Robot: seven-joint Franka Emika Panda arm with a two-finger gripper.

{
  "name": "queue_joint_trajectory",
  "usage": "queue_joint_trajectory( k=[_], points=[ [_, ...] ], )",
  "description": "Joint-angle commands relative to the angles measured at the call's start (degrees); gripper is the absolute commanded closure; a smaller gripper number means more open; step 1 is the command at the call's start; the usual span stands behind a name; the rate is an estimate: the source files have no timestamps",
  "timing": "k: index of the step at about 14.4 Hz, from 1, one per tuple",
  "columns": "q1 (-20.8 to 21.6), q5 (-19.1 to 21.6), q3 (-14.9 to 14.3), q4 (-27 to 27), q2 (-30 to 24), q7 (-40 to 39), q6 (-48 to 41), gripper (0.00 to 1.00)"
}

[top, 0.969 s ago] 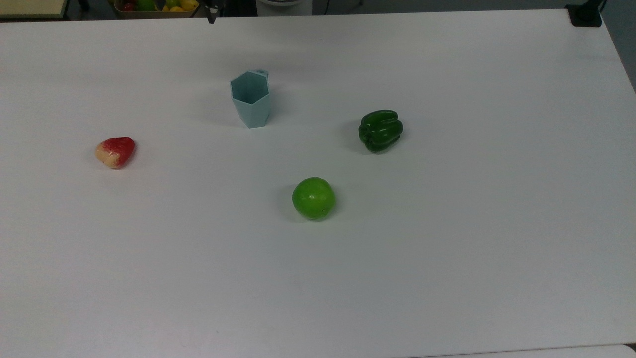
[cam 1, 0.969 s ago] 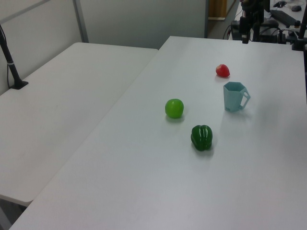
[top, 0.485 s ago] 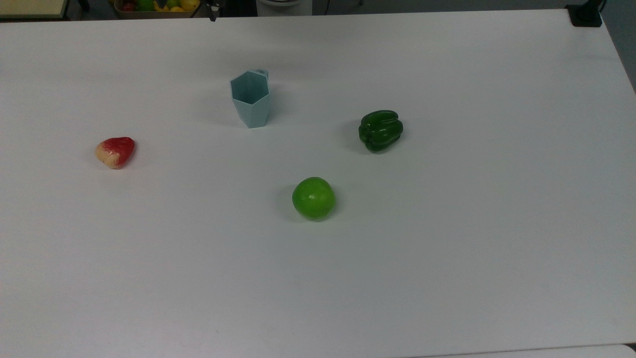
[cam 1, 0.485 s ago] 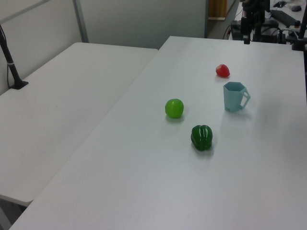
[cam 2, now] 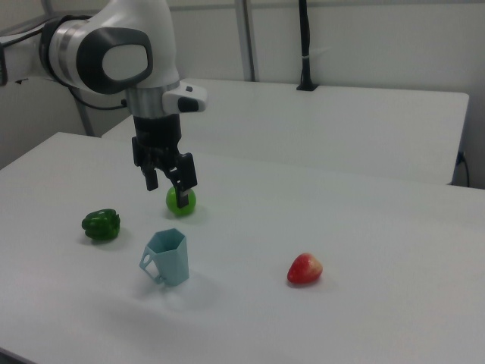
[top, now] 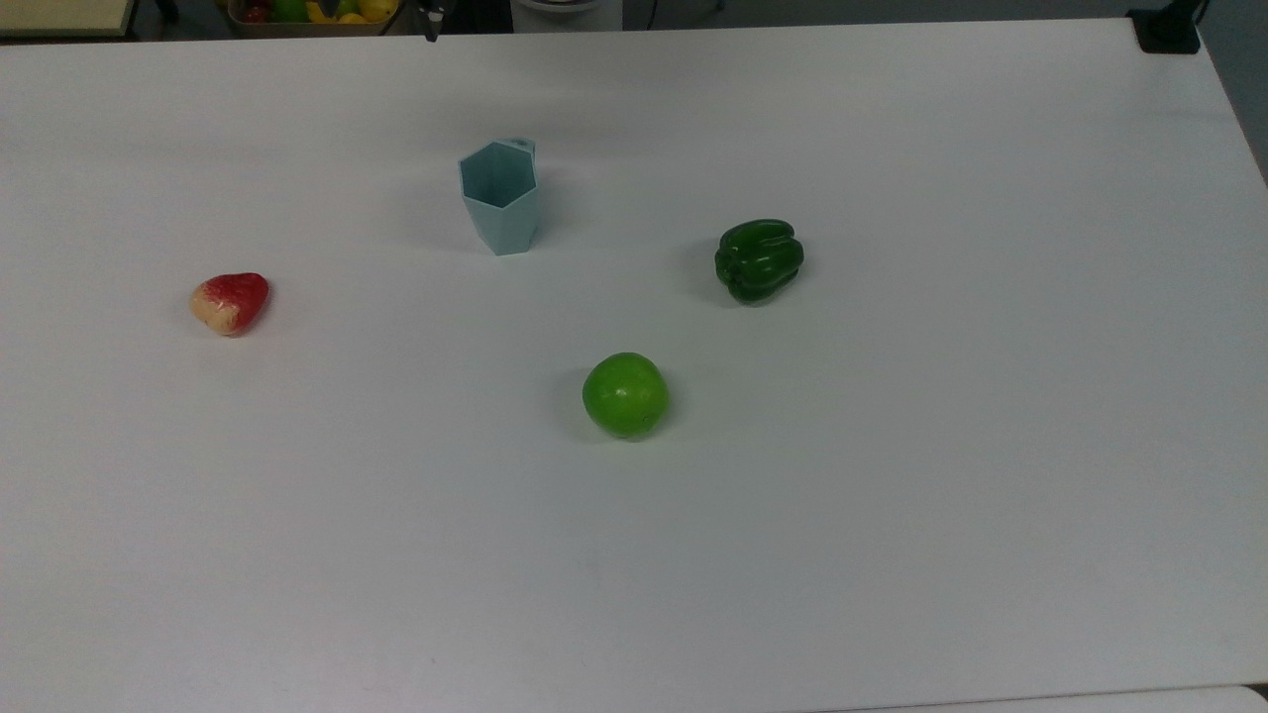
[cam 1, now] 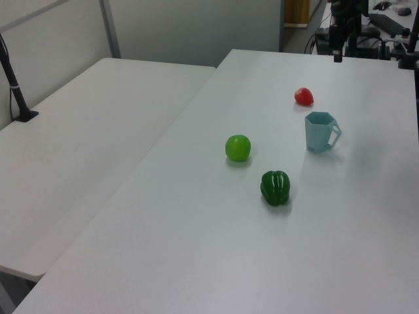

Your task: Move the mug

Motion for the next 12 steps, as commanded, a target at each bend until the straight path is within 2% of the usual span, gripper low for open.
queue_joint_trajectory(
  k=[1, 2, 6, 12],
  points=[
    [1.0, -0.4, 0.5, -3.7, -0.6, -0.9, -0.5, 0.00],
    [2.3, -0.5, 0.5, -5.3, -0.9, -1.0, -0.1, 0.00],
    [7.5, -2.1, 0.5, -17.2, -3.8, 3.6, 10.6, 0.00],
    [12.0, -4.2, 0.5, -26.2, -3.4, 14.8, 22.8, 0.00]
  ],
)
